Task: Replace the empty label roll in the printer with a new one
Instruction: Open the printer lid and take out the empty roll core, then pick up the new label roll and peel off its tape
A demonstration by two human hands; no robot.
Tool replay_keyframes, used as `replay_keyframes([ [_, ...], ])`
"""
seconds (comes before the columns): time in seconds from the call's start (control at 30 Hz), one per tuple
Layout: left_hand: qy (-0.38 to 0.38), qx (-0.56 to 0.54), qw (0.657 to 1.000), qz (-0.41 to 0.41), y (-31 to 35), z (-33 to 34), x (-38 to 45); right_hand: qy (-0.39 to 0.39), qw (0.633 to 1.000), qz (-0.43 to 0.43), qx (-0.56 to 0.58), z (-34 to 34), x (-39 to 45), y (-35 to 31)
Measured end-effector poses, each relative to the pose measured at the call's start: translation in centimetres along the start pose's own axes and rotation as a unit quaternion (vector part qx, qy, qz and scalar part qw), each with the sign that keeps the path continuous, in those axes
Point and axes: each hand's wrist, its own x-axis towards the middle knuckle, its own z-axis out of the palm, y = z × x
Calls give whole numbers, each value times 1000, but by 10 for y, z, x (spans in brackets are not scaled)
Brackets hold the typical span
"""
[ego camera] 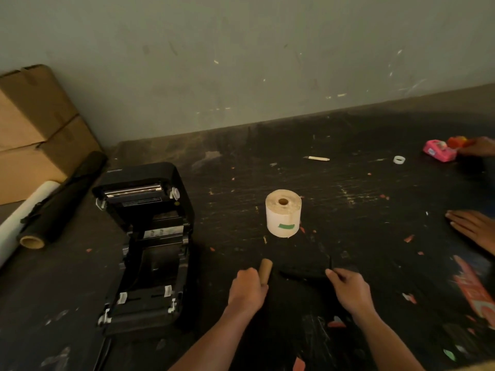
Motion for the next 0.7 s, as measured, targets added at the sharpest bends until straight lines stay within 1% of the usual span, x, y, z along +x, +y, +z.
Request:
replay_keyframes([
  [0.33,-14,4,1000,1,-4,0,-8,4,999,-12,-40,3,2,3],
  [0.43,-29,-3,1000,2,-3,-4,-7,-7,999,0,-42,1,3,3],
  [0.5,-35,-13,999,0,-1,-9,-5,12,998,-7,-56,-2,7,0],
  [0.6,-23,-44,999,4,8,-27,6,85,992,-63,-65,-12,13,-20],
  [0.63,-17,-69,997,6,13,-36,12,94,988,-95,-71,-16,16,-33],
  [0.7,-8,-140,990,7,25,-55,25,86,977,-166,-106,-22,26,-65],
])
